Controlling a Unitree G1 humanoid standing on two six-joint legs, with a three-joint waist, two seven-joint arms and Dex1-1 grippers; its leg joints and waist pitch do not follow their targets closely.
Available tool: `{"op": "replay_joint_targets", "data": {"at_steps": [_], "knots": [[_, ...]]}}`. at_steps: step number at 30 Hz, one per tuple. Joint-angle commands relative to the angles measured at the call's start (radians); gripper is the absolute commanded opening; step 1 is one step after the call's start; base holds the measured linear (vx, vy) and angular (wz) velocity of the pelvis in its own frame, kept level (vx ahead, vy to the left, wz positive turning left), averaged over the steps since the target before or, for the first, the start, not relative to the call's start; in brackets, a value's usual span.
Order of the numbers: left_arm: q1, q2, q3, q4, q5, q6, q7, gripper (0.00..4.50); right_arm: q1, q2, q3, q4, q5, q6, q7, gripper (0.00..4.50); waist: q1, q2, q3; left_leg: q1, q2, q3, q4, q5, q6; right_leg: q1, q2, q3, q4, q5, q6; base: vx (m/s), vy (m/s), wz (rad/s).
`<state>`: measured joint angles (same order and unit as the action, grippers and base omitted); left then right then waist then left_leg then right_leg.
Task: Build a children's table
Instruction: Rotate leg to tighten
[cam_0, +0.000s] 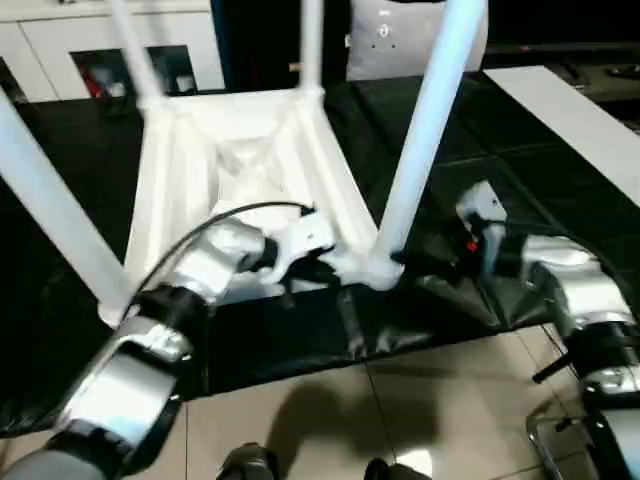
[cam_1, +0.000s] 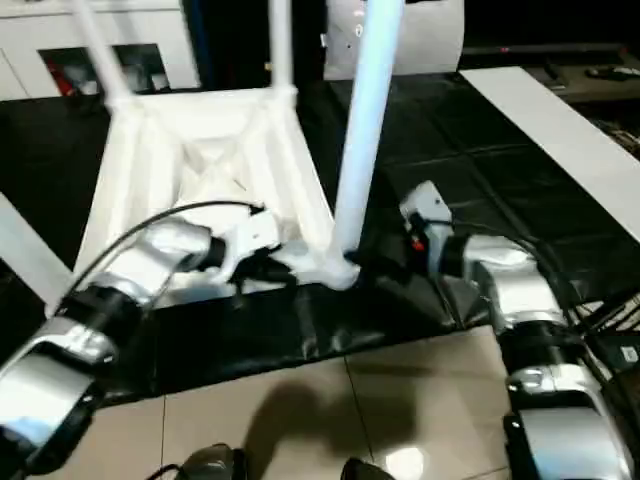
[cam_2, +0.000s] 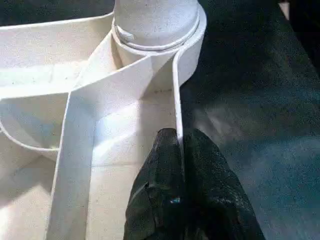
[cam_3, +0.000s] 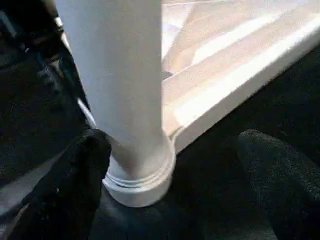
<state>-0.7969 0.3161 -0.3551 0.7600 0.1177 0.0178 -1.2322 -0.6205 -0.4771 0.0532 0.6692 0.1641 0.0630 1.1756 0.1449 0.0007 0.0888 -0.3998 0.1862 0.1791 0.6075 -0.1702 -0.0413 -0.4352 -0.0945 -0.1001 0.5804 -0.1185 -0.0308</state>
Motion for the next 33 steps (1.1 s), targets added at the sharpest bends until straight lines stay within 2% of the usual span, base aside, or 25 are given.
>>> {"op": "replay_joint_targets", "data": {"at_steps": [1, 3, 4, 5, 7, 10, 12, 23, 33], "knots": [[0.009, -0.013, -0.069, -0.049, -0.004, -0.032, -0.112, 0.0, -0.004, -0.013, 0.005, -0.026, 0.005, -0.021, 0.015, 4.31, -0.003, -0.005, -0.101, 0.028, 0.05, -0.009, -0.067, -0.182, 0.077, 0.07, -0.068, 0.045, -0.049, -0.263, -0.23, 0.0, 0.0, 0.0], [0.013, -0.002, -0.078, -0.048, 0.002, -0.051, -0.134, 0.0, 0.001, -0.018, 0.01, -0.04, 0.018, -0.014, 0.061, 4.31, -0.002, -0.004, -0.1, 0.03, 0.051, -0.009, -0.067, -0.187, 0.072, 0.069, -0.066, 0.046, -0.051, -0.271, -0.23, 0.0, 0.0, 0.0], [0.013, -0.001, -0.078, -0.043, 0.004, -0.057, -0.134, 0.0, 0.004, -0.019, 0.01, -0.05, 0.026, 0.0, 0.078, 4.31, 0.0, -0.008, -0.102, 0.032, 0.051, -0.008, -0.066, -0.186, 0.073, 0.068, -0.066, 0.046, -0.049, -0.271, -0.23, 0.0, 0.0, 0.0], [0.012, 0.002, -0.079, -0.037, 0.007, -0.067, -0.137, 0.0, 0.01, -0.021, 0.013, -0.063, 0.035, 0.014, 0.1, 4.31, 0.002, -0.005, -0.102, 0.032, 0.053, -0.008, -0.066, -0.186, 0.074, 0.068, -0.066, 0.046, -0.049, -0.269, -0.232, 0.0, 0.0, 0.0], [0.012, 0.007, -0.081, -0.029, 0.009, -0.082, -0.147, 0.0, 0.017, -0.024, 0.018, -0.079, 0.049, 0.037, 0.134, 4.31, 0.004, -0.009, -0.104, 0.03, 0.052, -0.009, -0.066, -0.19, 0.074, 0.072, -0.067, 0.045, -0.049, -0.279, -0.223, 0.0, 0.0, 0.0], [0.016, 0.013, -0.083, -0.03, 0.004, -0.092, -0.173, 0.0, 0.02, -0.025, 0.022, -0.076, 0.06, 0.048, 0.163, 4.31, 0.007, -0.007, -0.106, 0.03, 0.053, -0.01, -0.066, -0.195, 0.066, 0.071, -0.069, 0.044, -0.051, -0.3, -0.215, 0.0, 0.0, 0.0], [0.023, 0.019, -0.085, -0.046, -0.003, -0.09, -0.195, 0.0, 0.018, -0.023, 0.023, -0.068, 0.066, 0.053, 0.179, 4.03, 0.009, -0.007, -0.105, 0.03, 0.053, -0.01, -0.066, -0.199, 0.059, 0.07, -0.07, 0.044, -0.051, -0.309, -0.214, 0.0, 0.0, 0.0], [0.038, 0.022, -0.085, -0.068, -0.01, -0.098, -0.221, 0.0, 0.02, -0.002, 0.032, -0.079, 0.075, 0.075, 0.209, 3.15, 0.011, -0.011, -0.106, 0.028, 0.051, -0.009, -0.062, -0.189, 0.054, 0.068, -0.069, 0.045, -0.049, -0.322, -0.203, 0.0, 0.0, 0.0], [0.044, 0.018, -0.086, -0.075, -0.003, -0.094, -0.212, 0.0, 0.025, 0.042, 0.061, -0.081, 0.059, 0.053, 0.196, 3.11, 0.017, -0.009, -0.104, 0.032, 0.053, -0.01, -0.064, -0.223, 0.037, 0.062, -0.069, 0.046, -0.051, -0.361, -0.193, 0.0, 0.0, 0.0]]}}
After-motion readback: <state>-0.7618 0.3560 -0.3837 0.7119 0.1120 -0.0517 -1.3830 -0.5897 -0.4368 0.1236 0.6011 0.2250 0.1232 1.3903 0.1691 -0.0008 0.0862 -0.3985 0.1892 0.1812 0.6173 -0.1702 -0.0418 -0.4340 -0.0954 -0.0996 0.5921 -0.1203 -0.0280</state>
